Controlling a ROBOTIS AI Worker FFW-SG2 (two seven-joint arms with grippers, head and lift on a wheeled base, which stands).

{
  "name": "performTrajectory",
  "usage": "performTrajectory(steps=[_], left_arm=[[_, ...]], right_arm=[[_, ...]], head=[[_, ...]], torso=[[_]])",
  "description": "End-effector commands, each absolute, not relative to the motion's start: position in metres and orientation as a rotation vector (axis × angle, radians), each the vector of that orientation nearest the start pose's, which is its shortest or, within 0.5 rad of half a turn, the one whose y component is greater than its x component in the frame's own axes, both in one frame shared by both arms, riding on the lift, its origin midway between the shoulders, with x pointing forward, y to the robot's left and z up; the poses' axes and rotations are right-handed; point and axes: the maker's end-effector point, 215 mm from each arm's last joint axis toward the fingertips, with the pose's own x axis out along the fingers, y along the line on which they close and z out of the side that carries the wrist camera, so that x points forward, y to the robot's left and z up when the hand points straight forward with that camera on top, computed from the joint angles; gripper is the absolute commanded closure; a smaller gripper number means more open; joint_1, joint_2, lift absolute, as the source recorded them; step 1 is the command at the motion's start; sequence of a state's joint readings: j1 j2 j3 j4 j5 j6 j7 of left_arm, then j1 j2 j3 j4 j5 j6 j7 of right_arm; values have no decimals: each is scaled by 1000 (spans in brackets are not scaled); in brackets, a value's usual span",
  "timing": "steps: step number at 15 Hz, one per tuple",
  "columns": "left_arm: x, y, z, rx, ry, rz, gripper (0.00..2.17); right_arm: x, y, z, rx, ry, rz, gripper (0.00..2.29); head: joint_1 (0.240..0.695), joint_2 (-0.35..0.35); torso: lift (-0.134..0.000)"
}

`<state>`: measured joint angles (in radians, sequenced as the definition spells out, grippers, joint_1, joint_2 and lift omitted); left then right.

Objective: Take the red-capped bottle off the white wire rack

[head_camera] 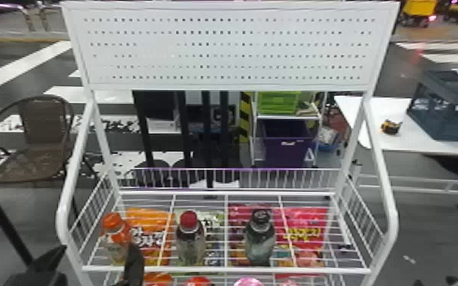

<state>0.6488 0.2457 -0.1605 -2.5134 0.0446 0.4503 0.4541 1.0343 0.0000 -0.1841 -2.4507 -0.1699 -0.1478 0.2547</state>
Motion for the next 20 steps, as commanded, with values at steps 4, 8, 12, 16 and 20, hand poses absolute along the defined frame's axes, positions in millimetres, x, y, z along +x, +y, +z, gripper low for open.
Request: performTrajectory(steps=[4, 8, 12, 16, 20], left_arm=[[394, 236, -284, 119, 164, 169, 26], [396, 235, -282, 116, 159, 169, 26], [398, 236, -282, 118, 157, 169, 26], [395, 223, -321, 120, 210, 157, 26], [392, 165, -380, 97, 197, 71, 29]], right_arm=[[307, -252, -261, 8, -10, 135, 1426], [308, -252, -263, 8, -7, 135, 1426], [310, -252, -263, 9, -6, 135, 1426], [312, -253, -267, 9, -1, 133, 1426], [313, -253, -268, 10, 0, 133, 1426]], head=[[499, 0], [499, 0], [499, 0], [499, 0], [499, 0]], torso=[[0], [0], [0], [0], [0]])
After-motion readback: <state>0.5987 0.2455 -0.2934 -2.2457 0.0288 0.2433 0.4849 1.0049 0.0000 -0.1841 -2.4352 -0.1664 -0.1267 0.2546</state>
